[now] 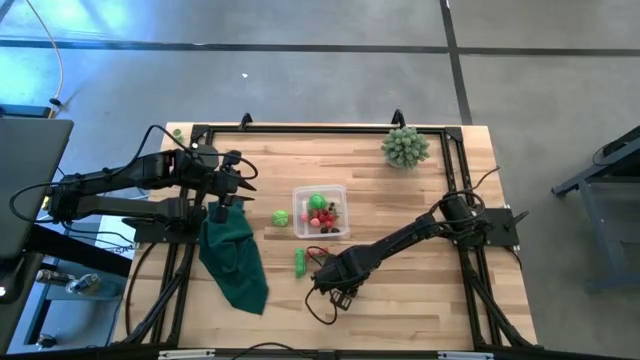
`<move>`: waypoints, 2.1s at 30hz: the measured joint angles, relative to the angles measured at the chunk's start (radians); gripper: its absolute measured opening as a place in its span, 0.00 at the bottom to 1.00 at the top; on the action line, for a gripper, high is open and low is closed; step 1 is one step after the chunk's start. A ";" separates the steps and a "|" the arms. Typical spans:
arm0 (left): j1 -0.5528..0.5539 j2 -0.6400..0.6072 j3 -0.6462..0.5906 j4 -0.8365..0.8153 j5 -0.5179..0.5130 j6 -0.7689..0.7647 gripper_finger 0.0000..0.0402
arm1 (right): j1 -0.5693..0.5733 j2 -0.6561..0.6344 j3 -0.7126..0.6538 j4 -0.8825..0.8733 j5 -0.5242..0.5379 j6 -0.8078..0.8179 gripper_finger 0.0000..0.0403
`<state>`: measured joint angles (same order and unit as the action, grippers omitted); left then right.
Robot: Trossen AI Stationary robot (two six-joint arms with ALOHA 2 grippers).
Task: Pick and placing Produce into tupperware
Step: Put the red cherry into the transparent bin
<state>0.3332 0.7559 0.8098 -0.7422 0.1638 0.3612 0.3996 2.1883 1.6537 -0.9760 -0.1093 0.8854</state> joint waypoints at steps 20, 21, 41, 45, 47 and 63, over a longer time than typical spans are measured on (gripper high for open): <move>0.000 0.000 0.000 0.000 0.000 0.000 0.26 | 0.000 0.000 0.000 -0.010 -0.019 0.005 0.25; 0.000 0.000 0.000 0.000 0.000 0.000 0.26 | 0.000 0.000 0.000 -0.010 -0.016 0.005 0.25; 0.000 0.000 0.000 0.000 0.000 0.000 0.26 | -0.010 -0.004 0.376 -0.317 0.311 -0.075 0.23; 0.000 0.000 0.000 0.000 0.000 0.000 0.26 | -0.051 -0.004 0.534 -0.384 0.454 -0.108 0.23; 0.000 0.000 0.000 0.000 0.000 0.000 0.26 | -0.087 -0.004 0.597 -0.404 0.480 -0.125 0.23; 0.000 0.000 0.000 0.000 0.000 0.000 0.26 | -0.439 -0.004 0.426 -0.292 0.272 -0.284 0.23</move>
<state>0.3332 0.7561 0.8101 -0.7422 0.1638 0.3613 -0.0391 2.1841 2.0801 -1.2681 0.1625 0.6010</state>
